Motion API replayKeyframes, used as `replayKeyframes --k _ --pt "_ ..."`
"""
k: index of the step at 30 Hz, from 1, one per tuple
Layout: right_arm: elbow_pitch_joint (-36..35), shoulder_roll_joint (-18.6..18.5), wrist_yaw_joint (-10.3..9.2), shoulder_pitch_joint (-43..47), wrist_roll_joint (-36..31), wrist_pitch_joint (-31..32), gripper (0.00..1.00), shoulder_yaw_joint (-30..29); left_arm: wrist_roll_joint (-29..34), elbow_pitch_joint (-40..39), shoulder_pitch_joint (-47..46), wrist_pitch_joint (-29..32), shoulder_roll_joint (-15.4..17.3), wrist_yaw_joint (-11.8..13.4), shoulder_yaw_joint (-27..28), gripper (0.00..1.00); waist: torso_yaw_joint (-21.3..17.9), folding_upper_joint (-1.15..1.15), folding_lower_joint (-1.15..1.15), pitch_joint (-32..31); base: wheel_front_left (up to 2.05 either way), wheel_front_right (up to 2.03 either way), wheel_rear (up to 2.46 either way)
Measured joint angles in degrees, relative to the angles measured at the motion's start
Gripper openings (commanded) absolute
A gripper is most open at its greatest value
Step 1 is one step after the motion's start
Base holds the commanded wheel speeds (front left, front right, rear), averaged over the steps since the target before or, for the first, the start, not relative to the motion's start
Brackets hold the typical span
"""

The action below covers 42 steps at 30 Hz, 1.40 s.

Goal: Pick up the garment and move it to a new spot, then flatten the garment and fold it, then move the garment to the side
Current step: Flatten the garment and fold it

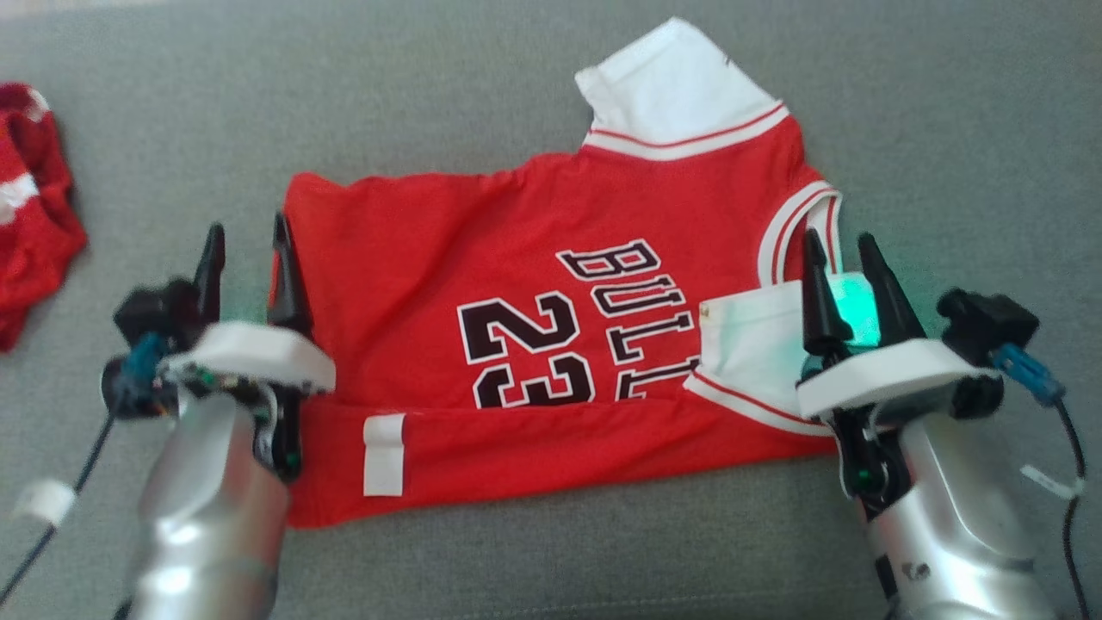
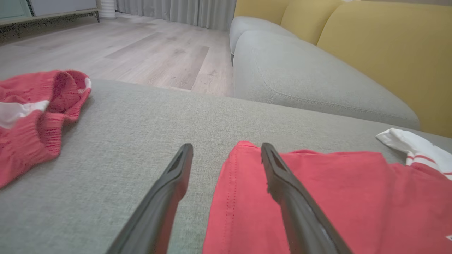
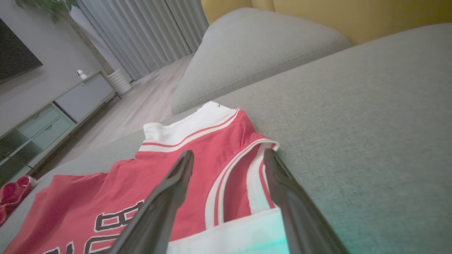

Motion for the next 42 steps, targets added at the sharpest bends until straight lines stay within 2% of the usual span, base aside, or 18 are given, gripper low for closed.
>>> replayKeyframes --k 10,19,21,22,23,26,30,33,37,42 --pt "1.1 0.0 0.0 -2.2 0.0 -0.4 1.0 2.6 -0.5 13.3 -10.4 0.1 0.6 -2.2 -1.7 1.0 -1.5 0.0 -0.01 5.0 0.0 0.0 0.0" --pt "1.6 0.0 0.0 -4.8 0.0 -0.5 1.0 2.9 0.9 19.1 -14.3 0.1 1.5 -2.8 -3.9 1.0 -2.1 0.0 -0.02 6.1 0.0 0.0 0.0" --pt "1.6 -0.1 0.0 -5.6 0.0 -0.1 1.0 3.1 1.4 20.3 -15.2 0.0 1.5 -2.9 -4.9 0.5 -2.0 0.0 -0.02 6.3 0.0 0.0 0.0" --pt "1.6 -0.2 0.0 -6.0 -0.3 0.3 1.0 3.2 1.7 20.9 -15.6 0.0 1.5 -2.9 -5.6 0.44 -1.9 0.0 -0.02 6.4 0.0 0.0 0.0" --pt "1.6 -0.4 0.0 -6.6 -0.6 0.6 1.0 3.4 1.8 21.4 -16.1 0.1 1.4 -3.0 -6.0 0.0 -1.7 0.0 -0.02 6.4 0.0 0.0 0.0" --pt "1.6 -1.7 0.0 -9.2 -1.1 2.4 1.0 3.4 2.2 21.8 -16.8 0.1 1.2 -2.7 -6.6 0.0 -1.1 0.0 -0.02 6.6 0.0 0.0 0.0" --pt "2.7 -4.3 0.0 -14.4 -2.8 6.4 1.0 2.3 2.5 21.0 -17.2 0.1 1.1 0.3 -6.6 0.0 0.2 0.0 -0.02 6.9 0.0 0.0 0.0" --pt "4.8 -6.6 0.0 -19.3 -4.5 10.5 1.0 1.8 3.1 16.8 -17.0 0.1 1.1 2.2 -6.2 0.0 1.8 0.0 -0.02 7.3 0.0 0.0 0.0" --pt "8.8 -8.9 0.0 -26.2 -5.6 16.9 1.0 1.9 3.9 11.8 -16.9 0.1 -0.5 2.6 -6.2 0.0 4.6 0.0 -0.02 8.0 0.0 0.0 0.0" --pt "14.7 -11.7 0.0 -33.8 -8.4 24.1 1.0 3.4 4.2 9.3 -16.0 0.0 -2.6 1.6 -7.5 0.0 8.5 0.0 -0.01 9.3 0.0 0.0 0.0"
